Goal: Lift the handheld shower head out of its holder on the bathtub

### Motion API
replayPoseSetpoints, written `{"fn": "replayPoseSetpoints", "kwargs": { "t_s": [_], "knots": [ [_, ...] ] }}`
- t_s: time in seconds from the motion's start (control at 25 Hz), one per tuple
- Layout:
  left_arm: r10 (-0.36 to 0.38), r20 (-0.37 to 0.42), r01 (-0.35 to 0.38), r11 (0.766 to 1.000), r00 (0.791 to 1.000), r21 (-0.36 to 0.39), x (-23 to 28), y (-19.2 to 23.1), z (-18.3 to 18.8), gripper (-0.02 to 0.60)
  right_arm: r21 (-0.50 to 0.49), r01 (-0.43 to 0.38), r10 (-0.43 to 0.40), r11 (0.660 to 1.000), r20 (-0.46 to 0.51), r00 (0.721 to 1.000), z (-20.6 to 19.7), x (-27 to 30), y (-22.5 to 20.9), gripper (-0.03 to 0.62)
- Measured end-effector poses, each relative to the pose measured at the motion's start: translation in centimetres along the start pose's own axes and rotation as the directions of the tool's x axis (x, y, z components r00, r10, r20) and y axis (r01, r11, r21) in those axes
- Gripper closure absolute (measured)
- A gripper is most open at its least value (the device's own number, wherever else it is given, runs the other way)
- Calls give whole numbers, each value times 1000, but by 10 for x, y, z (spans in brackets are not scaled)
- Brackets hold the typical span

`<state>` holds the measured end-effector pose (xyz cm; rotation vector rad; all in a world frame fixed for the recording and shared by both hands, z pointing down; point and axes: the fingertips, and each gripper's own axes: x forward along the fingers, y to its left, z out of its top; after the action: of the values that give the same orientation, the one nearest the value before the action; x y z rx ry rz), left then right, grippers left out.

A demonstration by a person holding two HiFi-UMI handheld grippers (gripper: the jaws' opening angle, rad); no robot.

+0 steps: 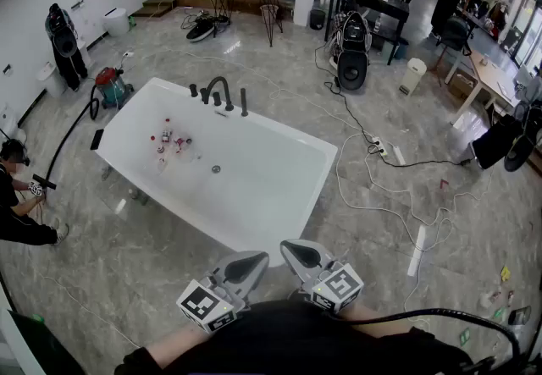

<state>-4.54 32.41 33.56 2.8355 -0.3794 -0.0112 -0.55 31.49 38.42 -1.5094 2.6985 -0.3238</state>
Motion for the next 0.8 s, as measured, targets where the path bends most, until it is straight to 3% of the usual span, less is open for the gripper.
{"fn": "replayPoseSetpoints", "kwargs": {
  "t_s": [0.6,0.8],
  "knots": [
    [10,-12,-10,1000,1000,-3,19,19,-2,581,38,-24,24,999,18,1000,3,10,-22,593],
    [49,-12,-49,999,999,9,29,26,3,581,59,-12,10,998,34,999,6,8,-41,592]
  ]
}}
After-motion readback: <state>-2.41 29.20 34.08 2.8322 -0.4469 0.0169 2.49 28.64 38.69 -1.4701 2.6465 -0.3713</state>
